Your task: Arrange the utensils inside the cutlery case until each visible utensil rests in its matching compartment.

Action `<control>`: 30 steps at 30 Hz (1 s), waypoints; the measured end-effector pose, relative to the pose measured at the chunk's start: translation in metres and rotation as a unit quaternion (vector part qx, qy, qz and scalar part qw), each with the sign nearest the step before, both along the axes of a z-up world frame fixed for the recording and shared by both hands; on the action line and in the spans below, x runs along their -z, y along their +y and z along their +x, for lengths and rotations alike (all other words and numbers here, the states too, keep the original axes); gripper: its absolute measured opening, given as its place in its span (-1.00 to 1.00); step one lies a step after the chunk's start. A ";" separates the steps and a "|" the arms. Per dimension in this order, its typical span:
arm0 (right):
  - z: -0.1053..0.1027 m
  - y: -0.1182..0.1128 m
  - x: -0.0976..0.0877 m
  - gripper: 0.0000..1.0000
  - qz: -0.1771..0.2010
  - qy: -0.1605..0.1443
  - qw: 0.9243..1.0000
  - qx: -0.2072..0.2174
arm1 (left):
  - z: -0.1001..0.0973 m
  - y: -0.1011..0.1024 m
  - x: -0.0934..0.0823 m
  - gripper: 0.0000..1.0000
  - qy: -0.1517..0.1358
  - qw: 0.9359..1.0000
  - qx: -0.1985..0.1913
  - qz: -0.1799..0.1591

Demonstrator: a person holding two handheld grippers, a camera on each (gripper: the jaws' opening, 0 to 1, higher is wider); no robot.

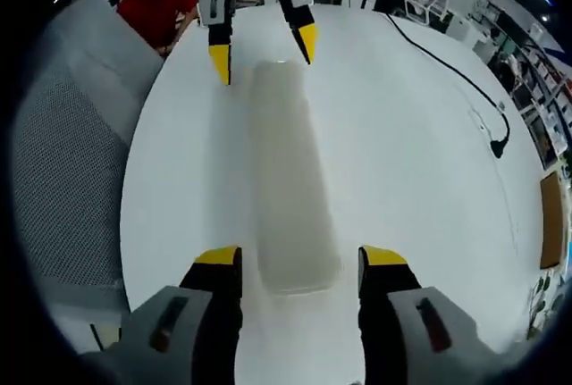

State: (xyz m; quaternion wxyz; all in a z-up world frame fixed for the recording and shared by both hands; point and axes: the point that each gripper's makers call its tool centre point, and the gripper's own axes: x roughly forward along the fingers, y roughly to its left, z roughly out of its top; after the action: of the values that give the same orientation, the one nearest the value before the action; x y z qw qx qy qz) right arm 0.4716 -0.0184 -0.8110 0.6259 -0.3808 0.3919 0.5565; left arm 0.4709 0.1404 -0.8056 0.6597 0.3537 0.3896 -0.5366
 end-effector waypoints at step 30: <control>-0.068 0.016 0.017 -0.25 -0.071 -0.006 0.995 -0.063 | -0.071 0.005 0.021 -0.16 0.002 0.998 0.001 0.057</control>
State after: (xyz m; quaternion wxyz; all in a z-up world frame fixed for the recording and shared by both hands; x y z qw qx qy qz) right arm 0.4037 -0.0027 -0.8282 0.5635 -0.4515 0.4020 0.5630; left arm 0.4001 0.1454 -0.8270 0.6375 0.3896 0.4205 -0.5148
